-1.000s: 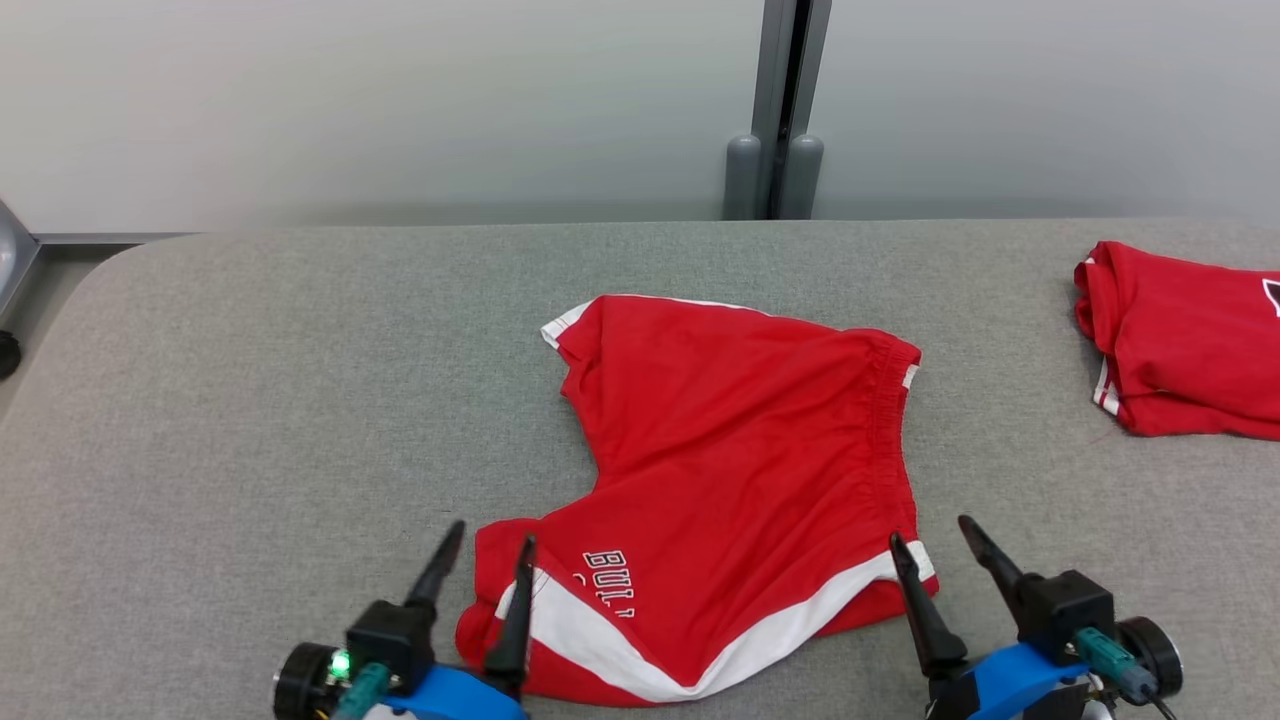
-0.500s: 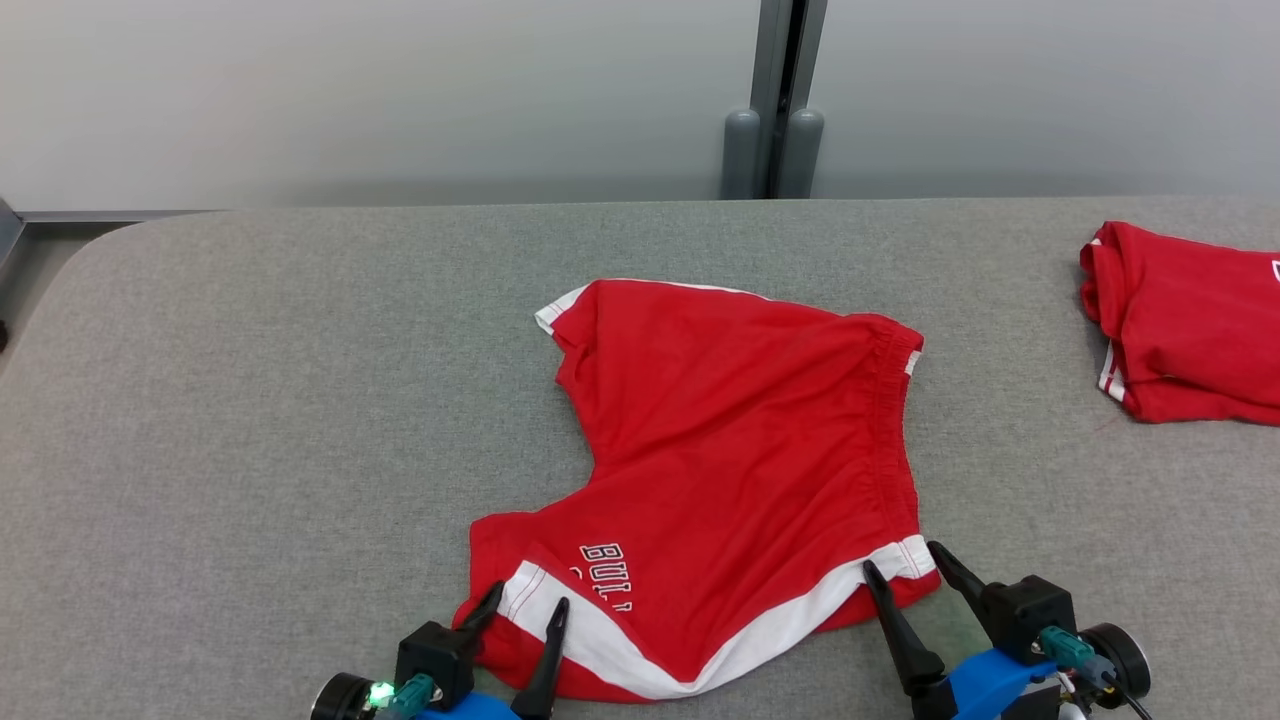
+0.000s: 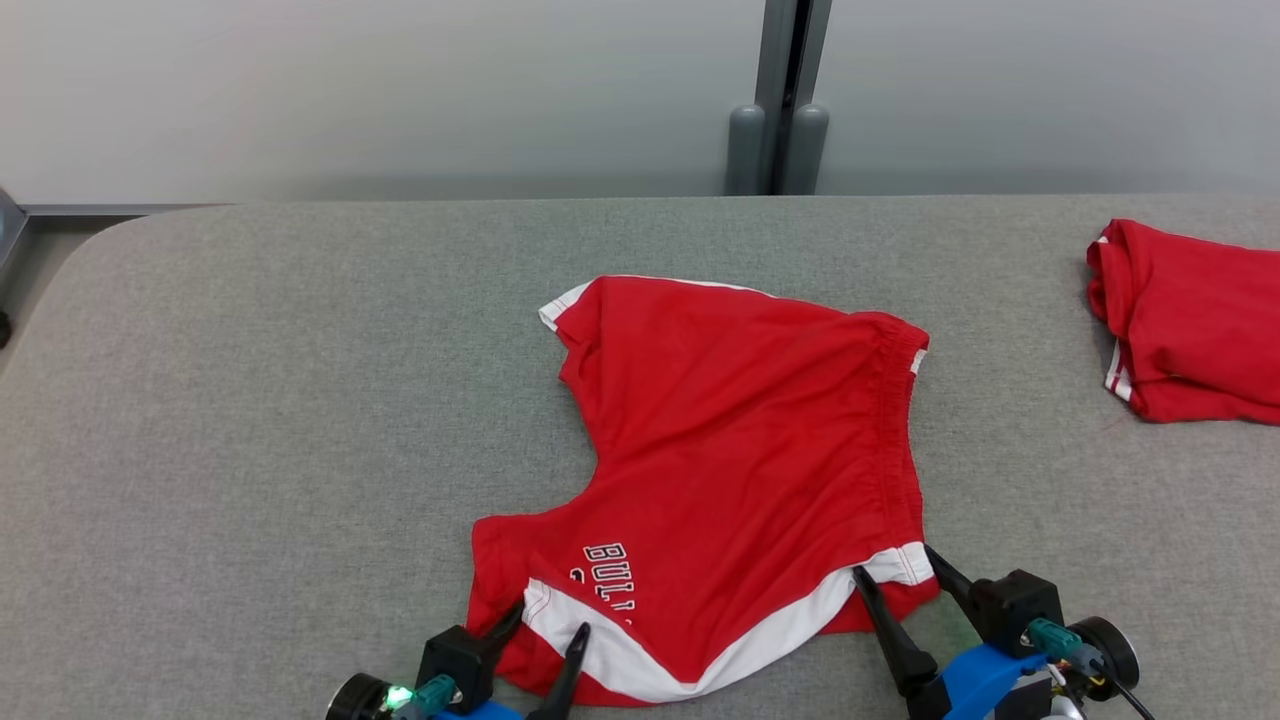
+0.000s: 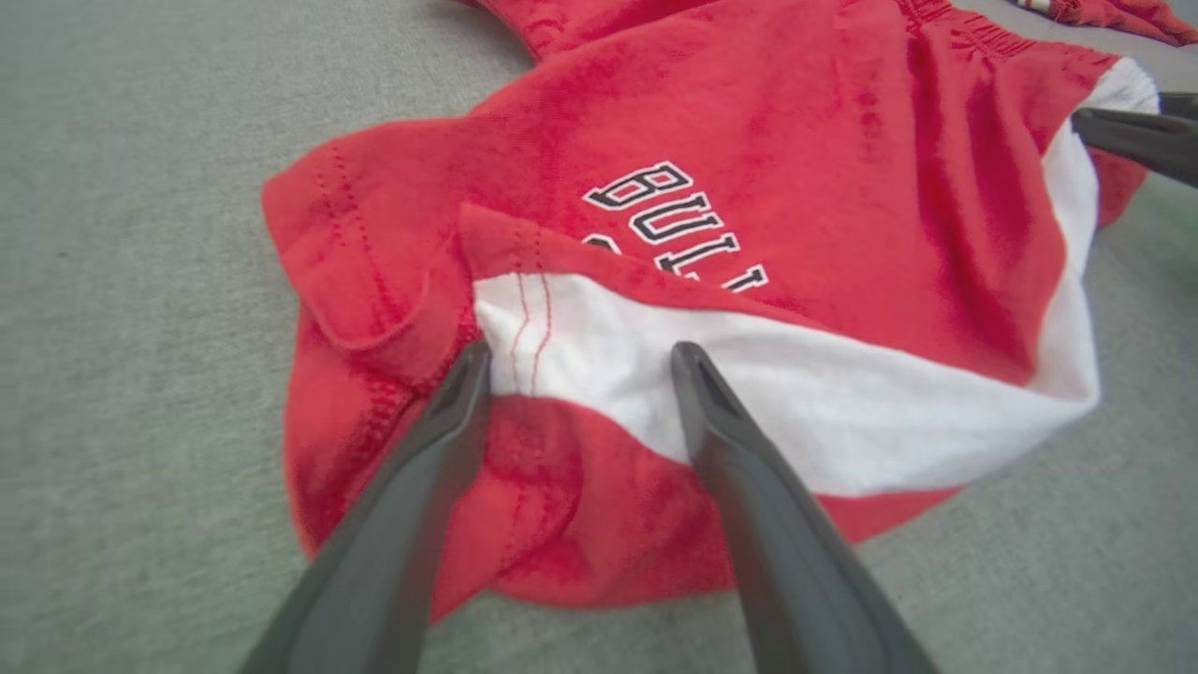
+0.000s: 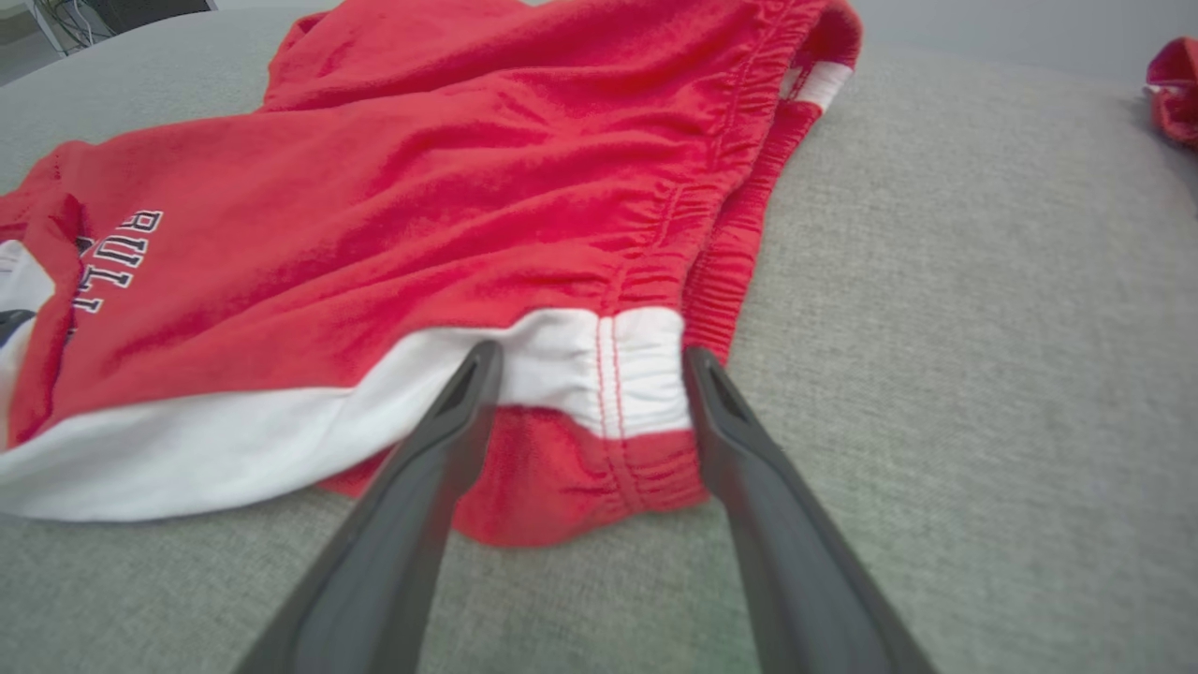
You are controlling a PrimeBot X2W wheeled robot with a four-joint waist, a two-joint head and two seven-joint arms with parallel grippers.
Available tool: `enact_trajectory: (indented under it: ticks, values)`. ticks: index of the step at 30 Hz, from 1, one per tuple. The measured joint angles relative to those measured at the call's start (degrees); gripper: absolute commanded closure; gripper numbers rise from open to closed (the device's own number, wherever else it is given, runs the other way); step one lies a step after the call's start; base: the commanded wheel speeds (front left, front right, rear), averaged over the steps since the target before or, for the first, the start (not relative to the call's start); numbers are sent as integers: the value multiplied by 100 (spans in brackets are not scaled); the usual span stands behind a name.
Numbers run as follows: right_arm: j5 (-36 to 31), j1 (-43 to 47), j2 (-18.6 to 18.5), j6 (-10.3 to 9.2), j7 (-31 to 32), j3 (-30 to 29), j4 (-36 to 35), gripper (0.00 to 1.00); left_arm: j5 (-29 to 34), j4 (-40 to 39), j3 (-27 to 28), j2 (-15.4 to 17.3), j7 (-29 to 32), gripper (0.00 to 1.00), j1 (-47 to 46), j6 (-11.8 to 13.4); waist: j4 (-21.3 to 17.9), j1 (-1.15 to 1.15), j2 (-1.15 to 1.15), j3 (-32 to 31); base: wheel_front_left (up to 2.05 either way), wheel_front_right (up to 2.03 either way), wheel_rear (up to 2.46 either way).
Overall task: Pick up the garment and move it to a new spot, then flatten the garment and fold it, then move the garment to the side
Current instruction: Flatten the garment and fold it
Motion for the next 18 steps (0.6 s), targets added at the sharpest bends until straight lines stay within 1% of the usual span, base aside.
enact_trajectory:
  ticks: [6,7,10,11,12,13,14,18]
  values:
    - [66,-41,-75,0,-2,113,93,0,-136,-45,-47,64,93,0,-39,0,40,0,0,28,0,0,0]
    - [110,-81,-103,0,0,175,142,0,-256,-82,-187,54,197,0,-105,0,53,0,0,42,0,0,0]
    - [163,-121,-126,0,1,241,171,0,-355,-99,-336,57,301,0,-160,0,59,0,0,56,0,0,0]
    - [192,-126,-131,0,0,281,181,0,-420,-107,-385,60,344,9,-193,0,60,0,0,62,0,0,0]
    - [212,-132,-134,0,-2,308,188,53,-469,-116,-421,69,360,62,-219,0,61,0,0,69,0,0,0]
    - [242,-147,-142,0,-3,346,196,83,-519,-125,-464,73,374,100,-235,0,59,0,0,71,0,0,0]
    - [277,-163,-153,0,-20,388,190,100,-598,-137,-491,77,387,100,-237,0,57,0,0,71,0,0,0]
    - [358,-203,-208,0,-113,499,133,100,-882,-219,-522,142,270,100,-235,0,57,0,0,48,0,0,0]
